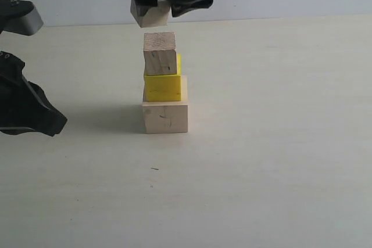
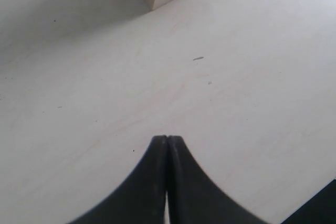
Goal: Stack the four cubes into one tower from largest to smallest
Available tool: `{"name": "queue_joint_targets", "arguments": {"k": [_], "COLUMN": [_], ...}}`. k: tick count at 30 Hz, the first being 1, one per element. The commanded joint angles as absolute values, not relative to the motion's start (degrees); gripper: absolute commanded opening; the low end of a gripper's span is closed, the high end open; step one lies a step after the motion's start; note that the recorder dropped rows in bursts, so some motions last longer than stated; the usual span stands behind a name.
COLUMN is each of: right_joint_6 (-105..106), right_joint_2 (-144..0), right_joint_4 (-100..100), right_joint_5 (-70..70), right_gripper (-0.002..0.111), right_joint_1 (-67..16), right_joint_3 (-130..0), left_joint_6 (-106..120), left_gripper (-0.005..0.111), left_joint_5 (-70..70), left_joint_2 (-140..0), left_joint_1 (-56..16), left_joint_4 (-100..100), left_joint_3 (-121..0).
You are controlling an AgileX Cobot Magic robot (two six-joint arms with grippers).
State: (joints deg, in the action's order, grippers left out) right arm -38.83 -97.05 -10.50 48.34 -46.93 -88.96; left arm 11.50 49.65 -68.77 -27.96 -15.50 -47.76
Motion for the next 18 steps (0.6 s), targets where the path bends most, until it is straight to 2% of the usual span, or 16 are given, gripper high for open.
{"name": "queue_joint_targets", "arguments": {"k": [1, 4, 18], "right_joint_6": [-39.7, -41.9, -43.7], "right_joint_2": [-96.8, -96.8, -101.8], "right_joint_4": [-12.3, -12.7, -8.3], "right_joint_5": [55.7, 59.1, 56.8], "right_gripper": [0.015, 0.015, 0.015], "right_joint_1": [-46.9, -46.9, -47.0], "right_joint_3": [-93.3, -94.2, -94.2], "left_joint_6": [11.7, 11.7, 11.7], "left_gripper": [0.0, 0.0, 0.0], "left_joint_5": [49.3, 49.3, 49.9], "left_joint_2": [-68.7, -68.7, -68.7], "left_joint_1": [-27.9, -27.9, -27.9], "left_joint_4": [-15.6, -15.6, -16.0], "left_joint_3": [-47.5, -47.5, -47.5]}}
